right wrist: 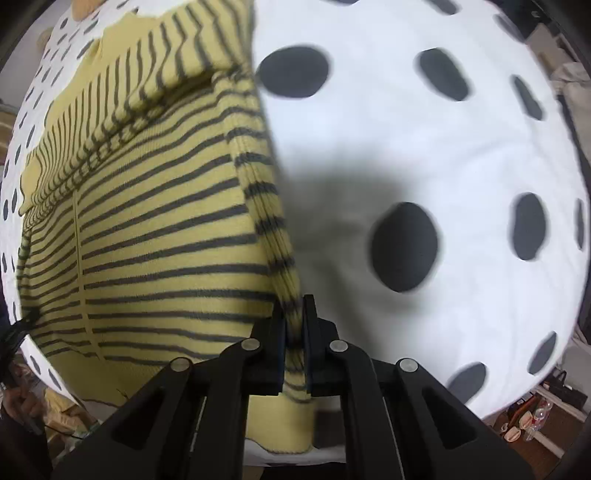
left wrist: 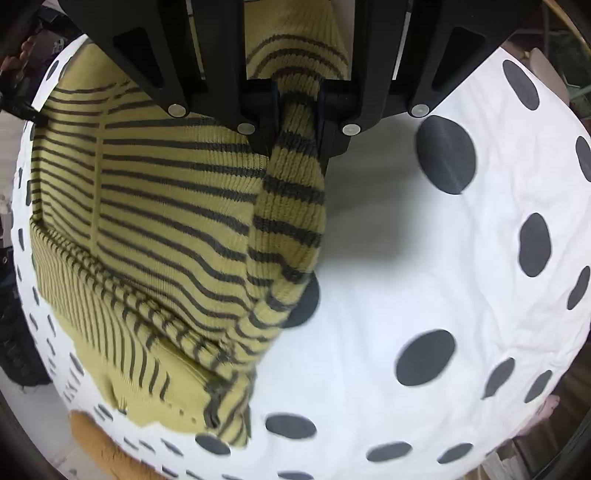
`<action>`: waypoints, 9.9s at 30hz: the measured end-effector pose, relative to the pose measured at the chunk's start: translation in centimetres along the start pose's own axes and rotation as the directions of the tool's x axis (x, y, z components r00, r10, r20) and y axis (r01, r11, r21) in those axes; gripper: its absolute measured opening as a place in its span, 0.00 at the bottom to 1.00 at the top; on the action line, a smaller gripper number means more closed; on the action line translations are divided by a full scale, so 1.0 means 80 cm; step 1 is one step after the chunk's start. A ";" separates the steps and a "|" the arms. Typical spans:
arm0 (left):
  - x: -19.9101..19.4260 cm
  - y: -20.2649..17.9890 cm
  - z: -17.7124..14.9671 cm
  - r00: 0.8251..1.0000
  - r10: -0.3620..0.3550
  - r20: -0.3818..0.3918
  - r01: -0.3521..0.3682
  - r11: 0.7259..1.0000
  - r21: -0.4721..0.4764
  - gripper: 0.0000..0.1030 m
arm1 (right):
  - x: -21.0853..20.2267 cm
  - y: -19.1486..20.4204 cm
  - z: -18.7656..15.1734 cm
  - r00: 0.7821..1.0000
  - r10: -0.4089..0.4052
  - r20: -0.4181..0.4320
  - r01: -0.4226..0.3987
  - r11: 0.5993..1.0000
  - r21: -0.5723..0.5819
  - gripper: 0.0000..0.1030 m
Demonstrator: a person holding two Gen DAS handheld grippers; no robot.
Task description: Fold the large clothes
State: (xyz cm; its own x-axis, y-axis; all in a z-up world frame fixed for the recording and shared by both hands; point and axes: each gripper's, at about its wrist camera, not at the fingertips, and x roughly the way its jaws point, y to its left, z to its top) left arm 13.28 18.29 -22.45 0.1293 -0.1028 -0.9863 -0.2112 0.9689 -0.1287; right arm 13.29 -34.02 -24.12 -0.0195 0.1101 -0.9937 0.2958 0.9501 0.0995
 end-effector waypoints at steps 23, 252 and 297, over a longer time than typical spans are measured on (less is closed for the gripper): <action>-0.010 0.065 -0.139 0.981 -0.181 -0.073 0.178 0.983 -0.042 0.18 | 0.030 -0.018 -0.146 0.935 0.348 0.076 -0.343 0.937 -0.069 0.21; 0.104 -0.015 0.105 0.923 -0.350 0.160 0.382 0.780 -0.496 0.55 | 0.004 0.237 0.148 0.880 0.394 0.263 -0.354 0.916 -0.188 0.03; 0.122 -0.087 0.135 0.991 -0.123 0.051 0.133 0.921 -0.366 0.68 | 0.026 0.301 0.193 0.904 0.364 0.227 -0.327 0.927 -0.182 0.04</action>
State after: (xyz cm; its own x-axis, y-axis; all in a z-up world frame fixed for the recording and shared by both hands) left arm 26.46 12.98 -30.09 0.2032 -0.2096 -0.9564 -0.5316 0.7967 -0.2876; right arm 35.13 -15.42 -24.59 0.3065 0.3786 -0.8733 0.1071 0.8979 0.4269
